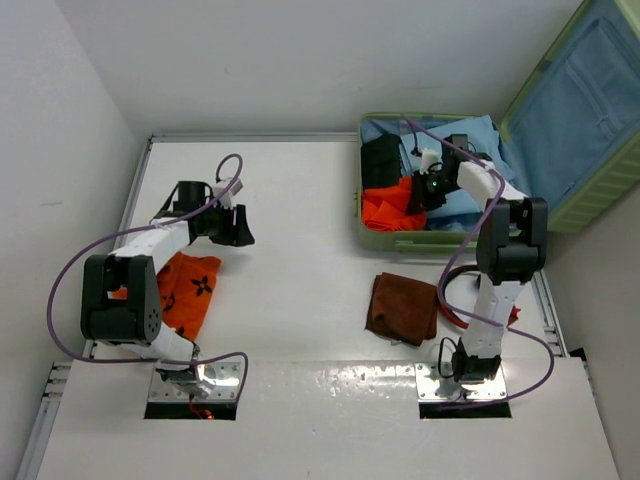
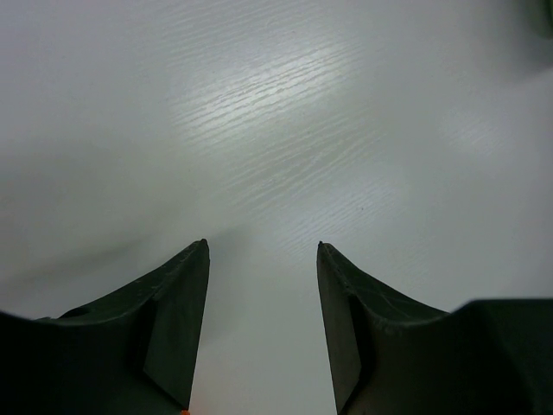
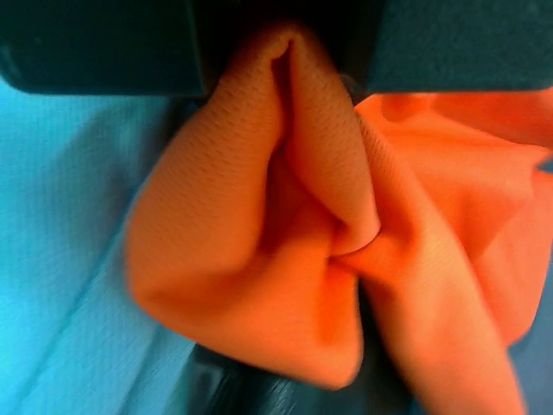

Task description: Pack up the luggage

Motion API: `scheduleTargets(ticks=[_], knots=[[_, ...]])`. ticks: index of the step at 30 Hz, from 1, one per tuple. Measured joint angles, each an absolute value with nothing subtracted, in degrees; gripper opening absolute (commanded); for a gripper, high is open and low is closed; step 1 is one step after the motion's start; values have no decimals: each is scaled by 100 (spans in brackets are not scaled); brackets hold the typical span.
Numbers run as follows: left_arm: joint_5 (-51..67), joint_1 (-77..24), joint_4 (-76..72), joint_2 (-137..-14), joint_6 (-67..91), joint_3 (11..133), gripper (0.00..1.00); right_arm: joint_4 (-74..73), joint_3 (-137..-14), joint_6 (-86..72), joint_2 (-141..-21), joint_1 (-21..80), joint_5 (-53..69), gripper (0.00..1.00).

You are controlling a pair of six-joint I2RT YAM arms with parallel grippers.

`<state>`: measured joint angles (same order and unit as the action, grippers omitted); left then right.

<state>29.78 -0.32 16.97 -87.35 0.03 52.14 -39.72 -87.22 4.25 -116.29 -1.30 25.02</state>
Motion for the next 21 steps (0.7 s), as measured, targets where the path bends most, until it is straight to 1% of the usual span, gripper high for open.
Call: scheduleTargets(ticks=[8,10,12,13,14,15,16,17,19,20,21], knots=[[2842,-34,1619,-8742,8,5221,56,-3481,-8694,338,-11577,180,1662,0],[2794,-34,1614,-8742,8,5221,59,-3402,-8676,432,-11577,316,1455,5],[2751,-25,1616,-8733,10,5221,60,-3358,-8678,582,-11577,469,1256,20],[2729,-19,1616,-8715,12,5221,61,-3343,-8680,631,-11577,530,1170,29],[2711,-8,1619,-8674,16,5221,63,-3334,-8680,679,-11577,598,1079,50],[2683,12,1623,-8602,34,5221,69,-3326,-8689,716,-11579,661,1020,59],[2626,30,1632,-8497,51,5221,99,-3317,-8713,755,-11581,701,976,70],[2547,47,1653,-8374,23,5223,100,-3352,-8779,775,-11583,725,958,80],[2222,73,1850,-8027,93,5253,100,-3461,-8971,795,-11585,742,1000,93],[2047,86,1994,-7863,71,5308,100,-3538,-9107,757,-11577,725,1059,98],[1861,110,2167,-7708,36,5413,100,-3610,-9238,738,-11559,694,1118,98]])
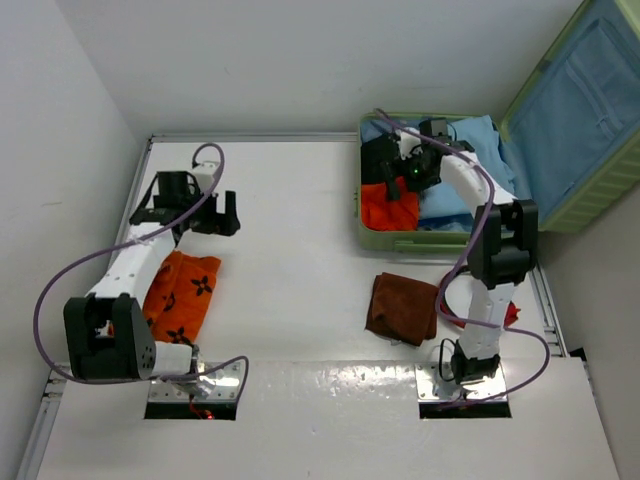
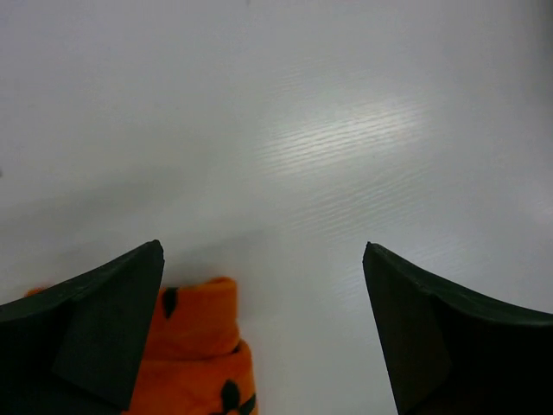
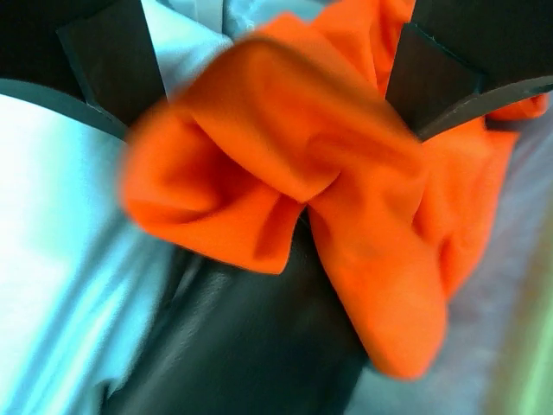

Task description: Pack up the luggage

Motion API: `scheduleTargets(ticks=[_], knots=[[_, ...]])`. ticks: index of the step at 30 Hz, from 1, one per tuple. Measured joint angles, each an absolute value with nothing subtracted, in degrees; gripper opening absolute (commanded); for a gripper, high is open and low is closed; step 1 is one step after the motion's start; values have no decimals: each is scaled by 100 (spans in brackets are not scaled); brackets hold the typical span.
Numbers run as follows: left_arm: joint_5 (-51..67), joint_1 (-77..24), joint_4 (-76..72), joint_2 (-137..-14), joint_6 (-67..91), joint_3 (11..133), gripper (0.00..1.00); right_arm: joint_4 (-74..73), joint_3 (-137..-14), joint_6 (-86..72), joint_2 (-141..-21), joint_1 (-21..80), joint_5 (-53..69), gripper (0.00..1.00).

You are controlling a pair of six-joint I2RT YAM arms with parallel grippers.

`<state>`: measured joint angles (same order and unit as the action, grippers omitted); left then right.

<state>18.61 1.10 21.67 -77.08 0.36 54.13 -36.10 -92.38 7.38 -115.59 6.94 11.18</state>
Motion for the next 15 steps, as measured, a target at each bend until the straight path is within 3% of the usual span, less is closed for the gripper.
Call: scheduleTargets(ticks=[6,15], knots=[[1015,694,3247,-7461,-543,6139,100,-4136,-9585,613,-10674,528,1448,100],[139,1973,5043,-8556,-1678,6716,96,-4678,-9985,325,-9024,749,2335,100]])
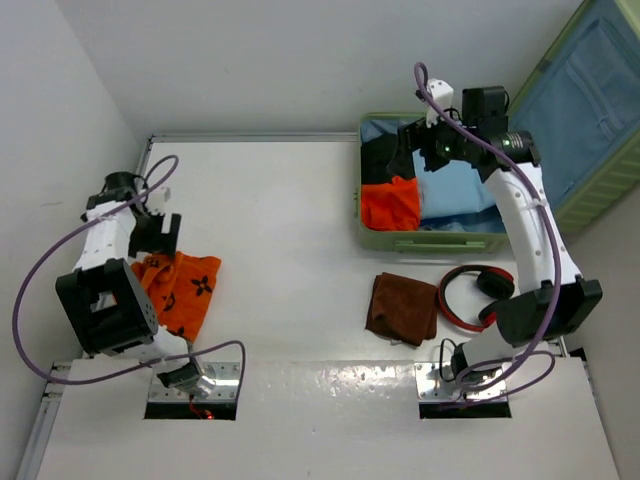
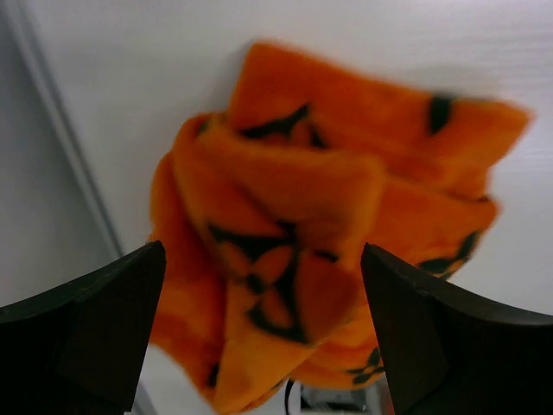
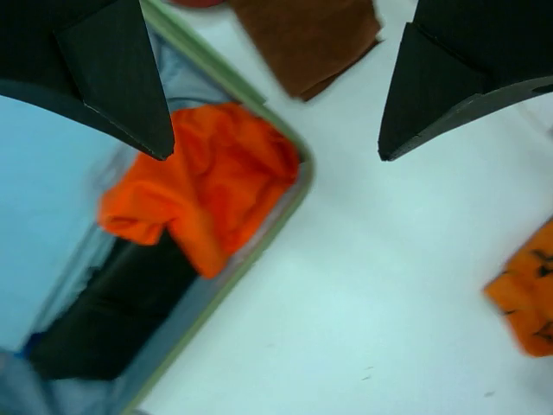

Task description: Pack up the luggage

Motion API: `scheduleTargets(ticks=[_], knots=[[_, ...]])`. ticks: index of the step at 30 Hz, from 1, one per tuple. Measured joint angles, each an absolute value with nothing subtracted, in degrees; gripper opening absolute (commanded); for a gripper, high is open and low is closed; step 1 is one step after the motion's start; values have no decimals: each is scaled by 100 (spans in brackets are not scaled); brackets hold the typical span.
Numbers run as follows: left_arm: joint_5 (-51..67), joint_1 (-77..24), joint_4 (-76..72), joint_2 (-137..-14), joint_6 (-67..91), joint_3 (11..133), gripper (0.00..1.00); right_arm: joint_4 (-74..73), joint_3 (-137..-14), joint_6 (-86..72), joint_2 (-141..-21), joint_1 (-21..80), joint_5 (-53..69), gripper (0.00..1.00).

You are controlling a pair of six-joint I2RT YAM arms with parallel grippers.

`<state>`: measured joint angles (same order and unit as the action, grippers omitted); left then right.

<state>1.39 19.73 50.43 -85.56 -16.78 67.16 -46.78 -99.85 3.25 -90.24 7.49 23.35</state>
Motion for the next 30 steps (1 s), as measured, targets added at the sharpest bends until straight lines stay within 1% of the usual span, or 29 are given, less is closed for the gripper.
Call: scheduleTargets(ticks=[3,8,13,15,16,18,19,20,21,22,23,25,27,30], knots=[[-62,2598,5465,-8626,-1887,6890,96,-4810,-9771,91,-8812,799,2862,100],[-10,3522,5942,-8635,-2261,7336,97,-4877,-8888,-355,-8676,926,3743,97],[401,4318,6353,-8932,-2652,7463,99,-4853,-8108,-722,-8731,1531,4189,96],[646,4565,6549,-9229,-2814,7476,95,-4847,-8077,-827,-8831,1789,4294,96],[784,4678,6648,-9406,-2891,7474,89,-4821,-8079,-880,-8888,1903,4351,96],[1057,4838,6783,-9721,-3057,7446,73,-4799,-8079,-956,-8969,2021,4416,95],[1232,4904,6869,-9865,-3166,7435,53,-4790,-8079,-998,-8997,2043,4431,93],[1380,4947,6949,-9972,-3267,7432,43,-4779,-8079,-1050,-9013,2045,4464,91],[1542,4967,7035,-10036,-3420,7422,35,-4762,-8079,-1087,-9019,2045,4495,91],[1708,4991,7089,-10040,-3524,7402,20,-4742,-8079,-1140,-9019,2045,4530,88],[1844,4987,7135,-9996,-3579,7397,13,-4696,-8066,-1188,-9019,2045,4563,87],[2014,4908,7148,-9712,-3876,7312,0,-4508,-7929,-1332,-9006,2056,4624,85],[2115,4683,7166,-9201,-4128,7150,0,-4259,-7548,-1549,-8952,2126,4659,85],[2163,4014,7153,-8335,-4386,6766,0,-4069,-7043,-1903,-8982,2355,4648,85]])
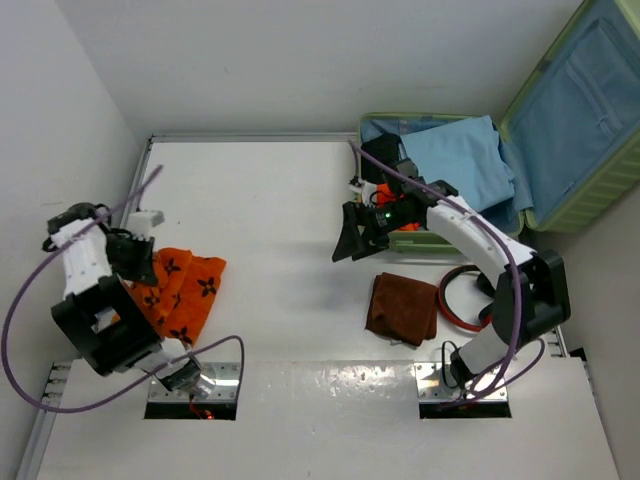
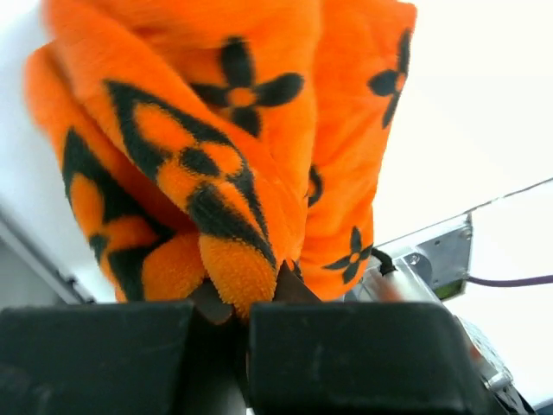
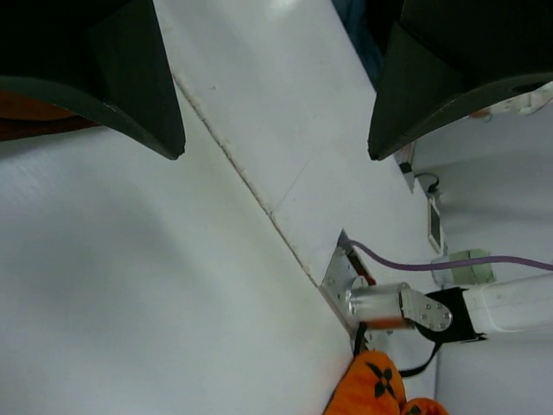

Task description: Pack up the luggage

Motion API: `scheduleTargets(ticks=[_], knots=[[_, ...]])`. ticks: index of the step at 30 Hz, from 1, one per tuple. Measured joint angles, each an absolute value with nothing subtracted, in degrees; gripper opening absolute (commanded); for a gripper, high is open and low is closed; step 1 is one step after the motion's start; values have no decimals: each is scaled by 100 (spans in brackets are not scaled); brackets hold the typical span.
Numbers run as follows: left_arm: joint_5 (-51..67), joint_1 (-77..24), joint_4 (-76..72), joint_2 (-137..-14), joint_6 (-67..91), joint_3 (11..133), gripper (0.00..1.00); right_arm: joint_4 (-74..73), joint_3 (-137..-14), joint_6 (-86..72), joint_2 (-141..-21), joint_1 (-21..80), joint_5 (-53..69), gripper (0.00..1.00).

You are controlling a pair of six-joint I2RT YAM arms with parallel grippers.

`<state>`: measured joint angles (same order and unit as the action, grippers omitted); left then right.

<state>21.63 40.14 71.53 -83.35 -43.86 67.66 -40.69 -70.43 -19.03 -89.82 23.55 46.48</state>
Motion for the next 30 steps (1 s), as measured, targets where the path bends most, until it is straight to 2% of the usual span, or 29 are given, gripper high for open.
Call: scheduleTargets(ticks=[3,4,7,8,11,12,13,21,29,30], knots=[[2010,3262,6989,-7863,-4381,6228,0,-3905,-7013,-2211,-9183,2620,4652,86],[1955,3070,6928,-7830,-4357,6053,6,-3806,-7048,-2331,-9255,2692,4657,86],[1730,2652,6650,-7837,-4281,5588,35,-3629,-7210,-2523,-9487,2829,4672,89],[1675,2519,6611,-7837,-4281,5481,57,-3577,-7264,-2576,-9544,2858,4674,89],[1573,2217,6549,-7762,-4298,5249,86,-3454,-7310,-2620,-9588,2875,4674,89],[1562,2167,6543,-7723,-4331,5218,88,-3446,-7310,-2626,-9588,2875,4674,90],[1557,2123,6552,-7660,-4311,5196,97,-3439,-7310,-2635,-9588,2875,4674,90],[1415,1415,6302,-7404,-4143,4991,99,-3500,-7393,-2526,-9618,2875,4661,92],[620,475,5463,-7841,-3433,4700,99,-3533,-7526,-2392,-9651,2862,4615,92],[480,366,5319,-7918,-3345,4644,96,-3546,-7526,-2370,-9651,2860,4595,92]])
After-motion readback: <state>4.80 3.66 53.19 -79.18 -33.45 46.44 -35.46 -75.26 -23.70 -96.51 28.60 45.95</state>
